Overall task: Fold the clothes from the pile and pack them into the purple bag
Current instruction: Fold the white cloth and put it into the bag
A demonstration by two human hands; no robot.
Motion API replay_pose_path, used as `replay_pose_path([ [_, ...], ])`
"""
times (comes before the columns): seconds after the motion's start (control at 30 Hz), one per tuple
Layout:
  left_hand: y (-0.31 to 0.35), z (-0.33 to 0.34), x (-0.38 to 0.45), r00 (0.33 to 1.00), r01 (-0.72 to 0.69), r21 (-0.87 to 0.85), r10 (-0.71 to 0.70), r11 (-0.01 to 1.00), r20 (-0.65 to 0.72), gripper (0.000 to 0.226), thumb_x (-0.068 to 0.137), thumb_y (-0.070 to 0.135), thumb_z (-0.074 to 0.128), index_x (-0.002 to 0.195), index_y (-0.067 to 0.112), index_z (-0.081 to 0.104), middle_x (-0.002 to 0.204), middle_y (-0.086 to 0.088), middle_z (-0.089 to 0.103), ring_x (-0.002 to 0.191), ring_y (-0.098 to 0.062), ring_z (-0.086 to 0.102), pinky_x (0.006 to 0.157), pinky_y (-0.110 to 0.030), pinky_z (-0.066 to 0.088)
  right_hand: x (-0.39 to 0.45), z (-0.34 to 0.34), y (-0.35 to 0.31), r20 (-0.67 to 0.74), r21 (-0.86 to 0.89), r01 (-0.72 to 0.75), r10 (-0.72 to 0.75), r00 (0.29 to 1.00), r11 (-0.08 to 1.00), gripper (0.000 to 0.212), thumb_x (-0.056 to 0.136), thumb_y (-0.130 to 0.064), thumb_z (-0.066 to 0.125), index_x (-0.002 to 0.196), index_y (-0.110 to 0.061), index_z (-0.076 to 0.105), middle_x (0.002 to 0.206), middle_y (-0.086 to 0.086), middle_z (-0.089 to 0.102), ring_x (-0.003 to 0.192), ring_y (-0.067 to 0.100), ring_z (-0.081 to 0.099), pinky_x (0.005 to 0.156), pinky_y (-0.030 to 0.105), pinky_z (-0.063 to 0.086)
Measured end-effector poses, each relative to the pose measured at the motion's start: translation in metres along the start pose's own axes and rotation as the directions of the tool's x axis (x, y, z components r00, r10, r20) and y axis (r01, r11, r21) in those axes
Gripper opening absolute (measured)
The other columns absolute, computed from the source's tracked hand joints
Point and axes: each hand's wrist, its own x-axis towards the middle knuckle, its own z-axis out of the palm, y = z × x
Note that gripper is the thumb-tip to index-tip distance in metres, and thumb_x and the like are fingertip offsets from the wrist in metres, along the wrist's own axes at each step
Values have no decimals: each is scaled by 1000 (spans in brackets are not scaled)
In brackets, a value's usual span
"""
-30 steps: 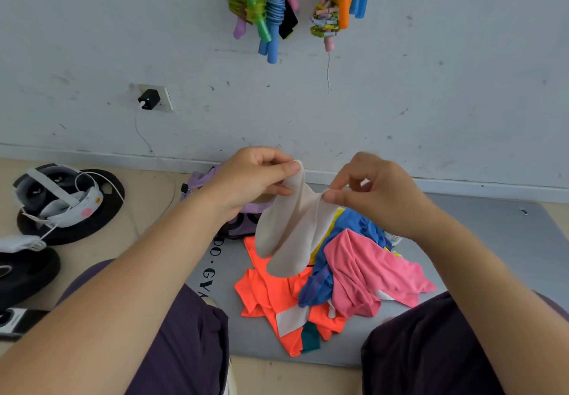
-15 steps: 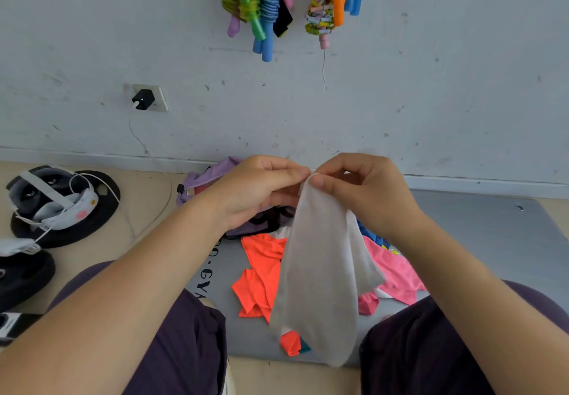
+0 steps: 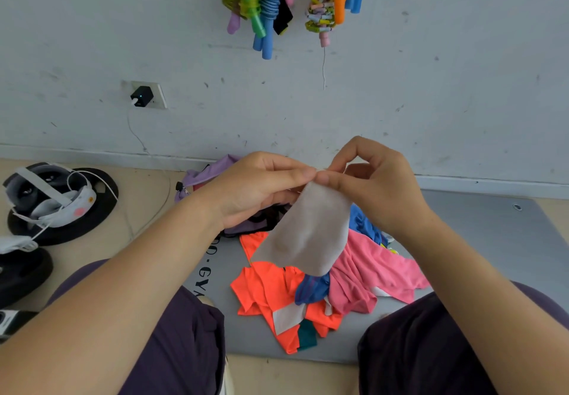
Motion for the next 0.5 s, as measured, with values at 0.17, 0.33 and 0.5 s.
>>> replay_pose_path([
  [0.17,1,-4,-1,1000,-21,50,22,999,-14,16,76,19,71,90,18,80,97,-3,77,92,-13,72,80,-27,58,0,-4,-1,144,81,-91,79,986,993,29,74,-32,80,92,-15,65,98,17,70,85,47,65,79,55,53],
  [0.33,5,-3,-6,991,-90,242,110,966,-72,18,74,30,72,87,21,80,83,-5,74,75,-13,66,79,-30,58,3,-8,0,330,144,-210,153,932,967,29,75,-28,75,96,-10,67,92,5,70,80,10,66,67,18,51],
  [0.5,8,-9,-5,947,-173,339,251,925,-202,4,82,20,73,86,19,75,71,-3,66,51,-17,56,64,-34,47,3,-17,6,511,-45,-310,289,809,950,31,80,-30,73,97,-5,66,91,5,68,80,13,66,71,26,55],
])
